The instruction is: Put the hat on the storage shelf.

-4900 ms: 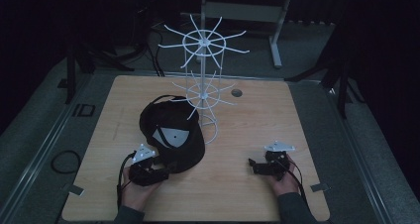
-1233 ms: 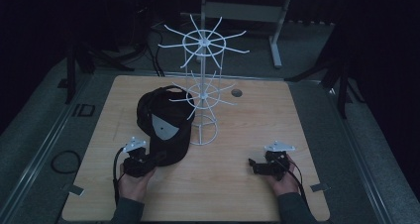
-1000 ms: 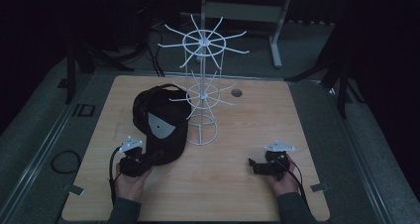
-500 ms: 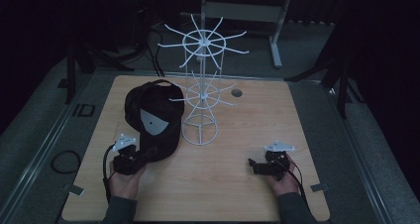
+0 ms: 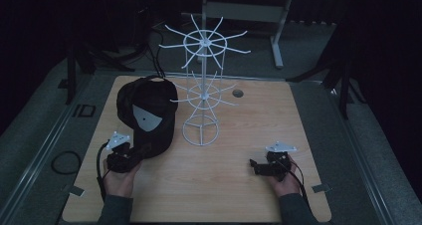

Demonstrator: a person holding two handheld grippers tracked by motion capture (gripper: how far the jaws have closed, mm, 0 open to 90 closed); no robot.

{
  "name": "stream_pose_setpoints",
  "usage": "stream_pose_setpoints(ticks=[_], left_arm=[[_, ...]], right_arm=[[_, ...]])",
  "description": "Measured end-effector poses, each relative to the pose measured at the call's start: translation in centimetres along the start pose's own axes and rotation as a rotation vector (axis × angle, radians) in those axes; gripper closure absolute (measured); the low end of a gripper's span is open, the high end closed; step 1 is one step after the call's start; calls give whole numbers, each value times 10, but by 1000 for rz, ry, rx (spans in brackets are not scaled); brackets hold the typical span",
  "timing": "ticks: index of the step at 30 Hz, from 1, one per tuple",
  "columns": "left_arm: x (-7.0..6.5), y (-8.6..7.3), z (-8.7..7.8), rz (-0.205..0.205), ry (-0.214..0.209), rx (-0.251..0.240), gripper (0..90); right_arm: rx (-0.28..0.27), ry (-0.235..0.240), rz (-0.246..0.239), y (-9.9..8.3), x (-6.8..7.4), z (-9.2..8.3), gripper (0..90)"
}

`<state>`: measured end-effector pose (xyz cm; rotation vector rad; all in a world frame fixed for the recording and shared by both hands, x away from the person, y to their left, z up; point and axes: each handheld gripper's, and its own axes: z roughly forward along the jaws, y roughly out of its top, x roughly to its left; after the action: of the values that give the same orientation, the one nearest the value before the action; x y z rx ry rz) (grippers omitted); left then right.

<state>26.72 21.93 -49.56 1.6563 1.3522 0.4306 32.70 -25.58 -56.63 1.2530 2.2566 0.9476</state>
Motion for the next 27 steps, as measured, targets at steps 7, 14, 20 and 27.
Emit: stream_pose_setpoints(ticks=[7, 14, 20, 27], left_arm=[[2, 3, -2, 1, 8, -8, 867], [1, 10, -4, 15, 18, -20, 867], [1, 14, -6, 25, 18, -29, 867], [1, 21, -8, 29, 23, -46, 867]], right_arm=[[0, 0, 0, 0, 0, 0, 117], [0, 0, 1, 0, 0, 0, 117], [0, 0, 1, 0, 0, 0, 117], [0, 0, 1, 0, 0, 0, 117]])
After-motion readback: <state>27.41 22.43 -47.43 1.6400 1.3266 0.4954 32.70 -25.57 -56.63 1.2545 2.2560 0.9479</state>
